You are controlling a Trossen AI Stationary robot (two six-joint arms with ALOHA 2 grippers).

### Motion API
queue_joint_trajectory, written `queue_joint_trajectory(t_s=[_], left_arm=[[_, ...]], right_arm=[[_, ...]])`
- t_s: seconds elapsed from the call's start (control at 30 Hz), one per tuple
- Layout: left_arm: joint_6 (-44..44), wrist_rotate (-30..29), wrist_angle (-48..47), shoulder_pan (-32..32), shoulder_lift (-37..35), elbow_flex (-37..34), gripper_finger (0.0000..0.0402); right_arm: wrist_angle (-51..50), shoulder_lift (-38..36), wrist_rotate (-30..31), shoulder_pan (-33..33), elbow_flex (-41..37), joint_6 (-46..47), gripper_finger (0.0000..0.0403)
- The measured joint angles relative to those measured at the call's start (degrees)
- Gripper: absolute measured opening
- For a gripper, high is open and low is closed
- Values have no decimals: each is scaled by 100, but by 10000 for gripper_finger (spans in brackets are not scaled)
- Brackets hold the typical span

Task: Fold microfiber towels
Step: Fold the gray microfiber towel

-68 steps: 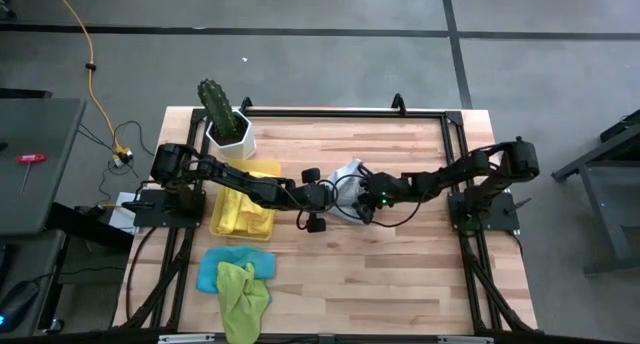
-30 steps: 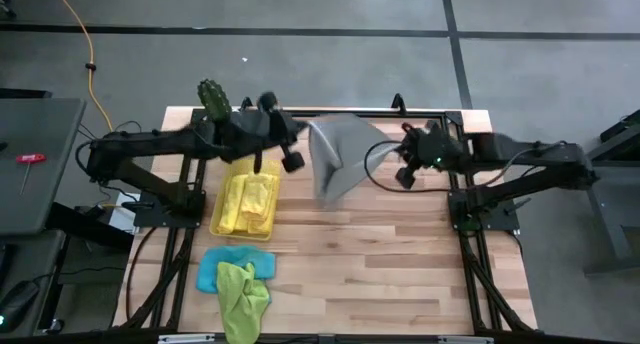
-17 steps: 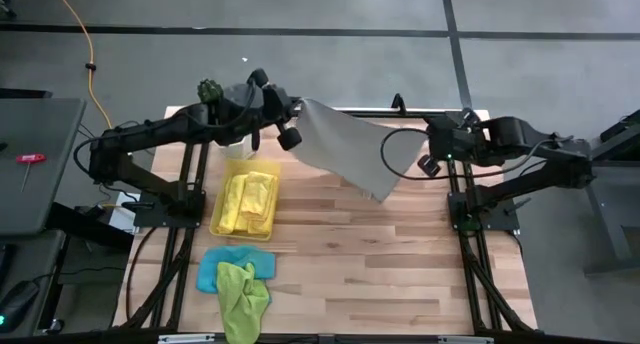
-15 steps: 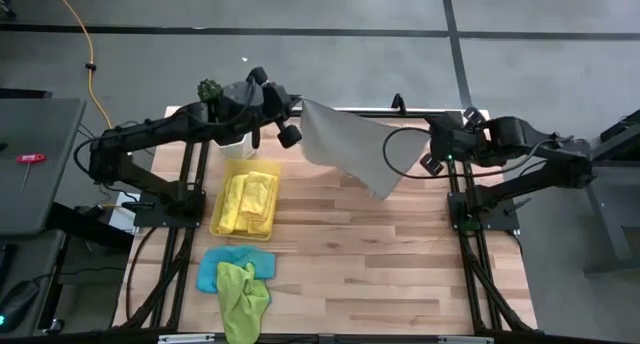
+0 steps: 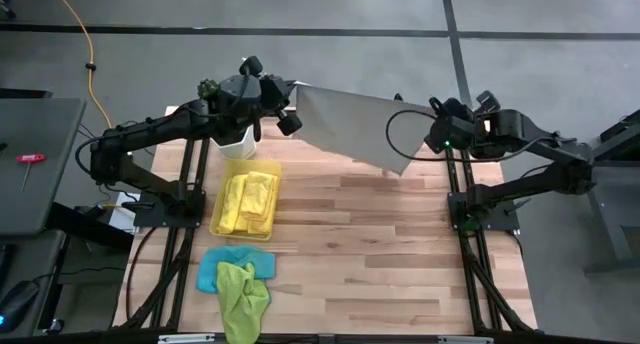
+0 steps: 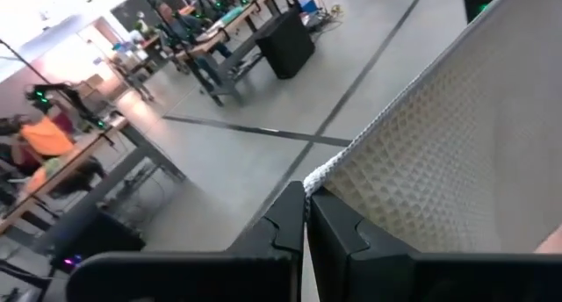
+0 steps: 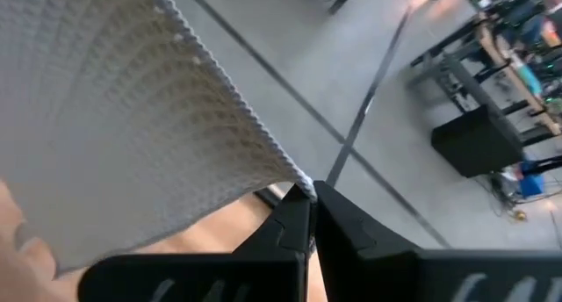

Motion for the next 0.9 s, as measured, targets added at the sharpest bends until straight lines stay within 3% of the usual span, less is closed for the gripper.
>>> queue_joint_trajectory(t_s=[0.3, 0.6, 0.77, 0.9], left_arm=[[248, 51, 426, 625, 426, 2, 0], [561, 64, 760, 1220, 876, 2, 0], [724, 108, 825, 1411, 899, -1, 0], [573, 155, 827, 1453, 901, -242, 0]], right_arm=[[1272, -4, 434, -809, 0, -1513, 0], [3026, 11, 88, -1737, -7, -3290, 0], [3289, 12, -39, -1965, -46, -3474, 0], [3474, -46, -71, -1984, -608, -3427, 0]])
